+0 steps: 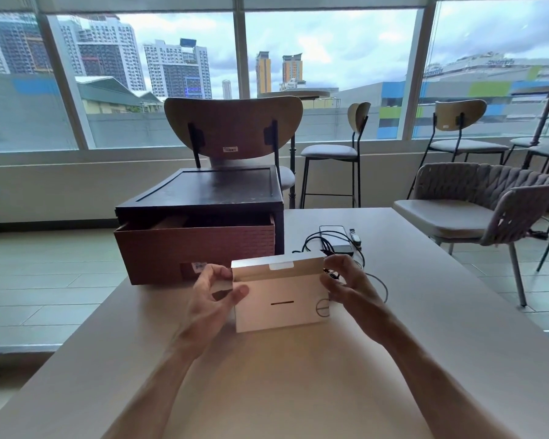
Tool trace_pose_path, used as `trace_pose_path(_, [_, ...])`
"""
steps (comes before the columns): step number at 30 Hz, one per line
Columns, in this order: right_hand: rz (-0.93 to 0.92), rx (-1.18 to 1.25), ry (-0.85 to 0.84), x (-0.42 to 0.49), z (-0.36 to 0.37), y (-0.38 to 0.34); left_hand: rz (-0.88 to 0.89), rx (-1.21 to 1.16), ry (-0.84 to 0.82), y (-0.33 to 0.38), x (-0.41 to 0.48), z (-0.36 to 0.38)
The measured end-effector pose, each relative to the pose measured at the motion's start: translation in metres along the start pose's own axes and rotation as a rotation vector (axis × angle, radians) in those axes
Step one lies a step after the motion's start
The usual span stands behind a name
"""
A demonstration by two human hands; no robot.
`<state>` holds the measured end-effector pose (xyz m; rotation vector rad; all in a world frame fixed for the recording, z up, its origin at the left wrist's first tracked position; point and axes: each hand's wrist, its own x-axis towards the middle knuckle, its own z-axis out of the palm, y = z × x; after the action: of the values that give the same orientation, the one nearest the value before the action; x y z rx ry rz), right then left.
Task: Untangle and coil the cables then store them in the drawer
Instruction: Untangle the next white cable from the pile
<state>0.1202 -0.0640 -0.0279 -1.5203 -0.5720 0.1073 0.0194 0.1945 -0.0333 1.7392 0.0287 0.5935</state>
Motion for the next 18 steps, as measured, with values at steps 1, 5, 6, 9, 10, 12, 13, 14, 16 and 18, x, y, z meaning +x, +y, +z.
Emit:
trace_pose_path(1, [-0.002, -0.004, 0.000, 0.0002, -0.0005, 0.0013, 0.008, 0.007, -0.007, -0.0005, 0.0003, -0.0003])
trace_pose_path(5, [-0.008, -0.002, 0.034, 0.0003, 0.0010, 0.0017, -0.002, 0.016, 0.025, -0.0021, 0.0002, 0.0017])
trace_pose_path(6, [-0.013, -0.004, 0.063, 0.0008, 0.0018, 0.0019, -0.020, 0.020, 0.046, -0.0036, -0.0003, 0.0018])
trace_pose_path(9, [-0.011, -0.005, 0.095, 0.0013, 0.0048, 0.0030, -0.063, 0.045, 0.099, -0.0050, -0.0006, 0.0016])
trace_pose_path(10, [-0.006, -0.008, 0.094, 0.0014, 0.0053, 0.0032, -0.078, 0.054, 0.111, -0.0049, -0.0003, 0.0019])
trace_pose_path(12, [-0.003, -0.009, 0.095, 0.0021, 0.0052, 0.0042, -0.093, 0.059, 0.118, -0.0013, -0.0003, 0.0029])
trace_pose_path(13, [0.000, 0.000, 0.097, 0.0023, 0.0046, 0.0049, -0.096, 0.059, 0.110, -0.0003, -0.0003, 0.0029])
trace_pose_path(14, [0.008, 0.020, 0.097, 0.0026, 0.0037, 0.0062, -0.095, 0.056, 0.098, 0.0006, 0.0000, 0.0023])
trace_pose_path(16, [0.031, 0.064, 0.080, 0.0024, 0.0029, 0.0069, -0.095, 0.065, 0.065, -0.0012, 0.0016, -0.0007])
trace_pose_path(18, [0.051, 0.099, 0.049, 0.0019, 0.0031, 0.0068, -0.077, 0.056, 0.047, -0.0037, 0.0032, -0.0036])
